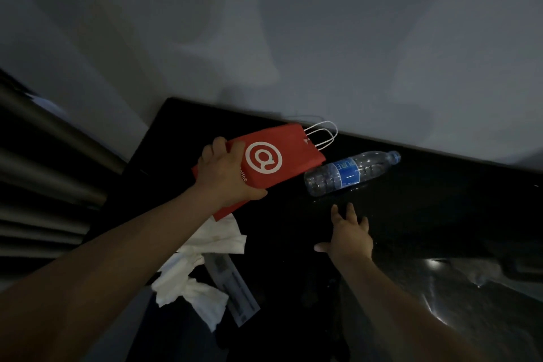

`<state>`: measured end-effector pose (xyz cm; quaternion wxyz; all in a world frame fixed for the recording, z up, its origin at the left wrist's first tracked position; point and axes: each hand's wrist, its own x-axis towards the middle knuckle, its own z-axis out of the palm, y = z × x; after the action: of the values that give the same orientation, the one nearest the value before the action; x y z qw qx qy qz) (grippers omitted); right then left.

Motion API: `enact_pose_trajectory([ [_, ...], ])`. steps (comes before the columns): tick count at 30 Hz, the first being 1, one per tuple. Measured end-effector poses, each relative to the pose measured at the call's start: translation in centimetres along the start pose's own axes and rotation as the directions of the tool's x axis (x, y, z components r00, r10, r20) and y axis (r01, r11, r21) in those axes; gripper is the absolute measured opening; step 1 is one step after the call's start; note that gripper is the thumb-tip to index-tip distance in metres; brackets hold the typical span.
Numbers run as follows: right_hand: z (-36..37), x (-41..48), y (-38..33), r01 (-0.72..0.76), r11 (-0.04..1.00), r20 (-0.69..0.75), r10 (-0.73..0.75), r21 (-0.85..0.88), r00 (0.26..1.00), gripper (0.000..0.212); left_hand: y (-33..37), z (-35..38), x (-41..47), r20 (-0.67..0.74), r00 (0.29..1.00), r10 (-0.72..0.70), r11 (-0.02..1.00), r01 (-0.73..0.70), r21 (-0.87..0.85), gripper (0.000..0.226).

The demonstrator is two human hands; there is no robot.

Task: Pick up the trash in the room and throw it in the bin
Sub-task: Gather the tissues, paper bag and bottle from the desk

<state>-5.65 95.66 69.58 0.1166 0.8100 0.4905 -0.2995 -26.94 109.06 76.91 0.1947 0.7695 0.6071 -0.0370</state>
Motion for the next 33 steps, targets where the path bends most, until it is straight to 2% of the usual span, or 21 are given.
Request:
enact_pose_trajectory([
  [3, -0.3, -0.4, 1.1, 0.027, 0.989, 0.006, -0.028, 0.145, 1.000, 0.099, 0.2, -1.6, -3.1, -0.052, 0.998, 0.028, 1.000, -0.028, 0.000, 0.107],
  [5, -0.4, -1.4, 2.5, 0.018, 0.973, -0.071, -0.001, 0.230, 0.997, 0.092, 0.4, -1.9, -5.6, -0.038, 0.998, 0.040, 0.999, -0.040, 0.010, 0.108],
  [9, -0.3, -4.5, 5.2, -0.058, 0.967, -0.179, 0.104, 0.246, 0.978, 0.080, 1.1, -0.4, -10.7, 0.067, 0.997, 0.050, 0.996, -0.044, -0.083, 0.108],
  [13, 0.3, -7.5, 7.4, -0.109, 0.946, -0.202, 0.177, 0.306, 0.963, 0.073, 2.3, 3.0, -14.2, 0.094, 0.995, 0.022, 0.999, -0.017, -0.051, 0.109],
  [16, 1.0, -9.5, 8.3, -0.104, 0.936, -0.219, 0.186, 0.337, 0.958, 0.070, 2.8, 5.6, -15.6, 0.127, 0.992, -0.021, 1.000, 0.023, -0.016, 0.112],
  [20, 1.9, -11.5, 8.6, -0.061, 0.933, -0.237, 0.153, 0.356, 0.959, 0.068, 3.5, 9.0, -17.4, 0.257, 0.963, -0.084, 0.993, 0.103, -0.062, 0.119],
  [24, 2.5, -12.9, 7.7, 0.003, 0.933, -0.256, 0.095, 0.359, 0.962, 0.064, 3.1, 10.4, -18.6, 0.313, 0.948, -0.055, 0.991, 0.091, -0.101, 0.108],
  [27, 2.8, -13.2, 6.5, 0.060, 0.929, -0.254, 0.037, 0.365, 0.966, 0.056, 1.2, 10.1, -18.9, 0.213, 0.977, -0.031, 0.983, 0.069, -0.172, 0.085],
  [29, 3.1, -13.1, 5.3, 0.113, 0.929, -0.259, -0.019, 0.354, 0.966, 0.047, -0.8, 9.2, -18.9, 0.043, 0.998, -0.042, 0.966, 0.052, -0.254, 0.066],
  [31, 3.2, -13.1, 3.7, 0.161, 0.924, -0.257, -0.072, 0.346, 0.964, 0.041, -3.4, 8.5, -18.9, -0.160, 0.984, -0.079, 0.959, 0.031, -0.281, 0.051],
  [33, 3.3, -13.1, 1.8, 0.204, 0.913, -0.236, -0.125, 0.352, 0.964, 0.042, -6.3, 7.8, -18.9, -0.308, 0.936, -0.170, 0.957, 0.082, -0.278, 0.055],
])
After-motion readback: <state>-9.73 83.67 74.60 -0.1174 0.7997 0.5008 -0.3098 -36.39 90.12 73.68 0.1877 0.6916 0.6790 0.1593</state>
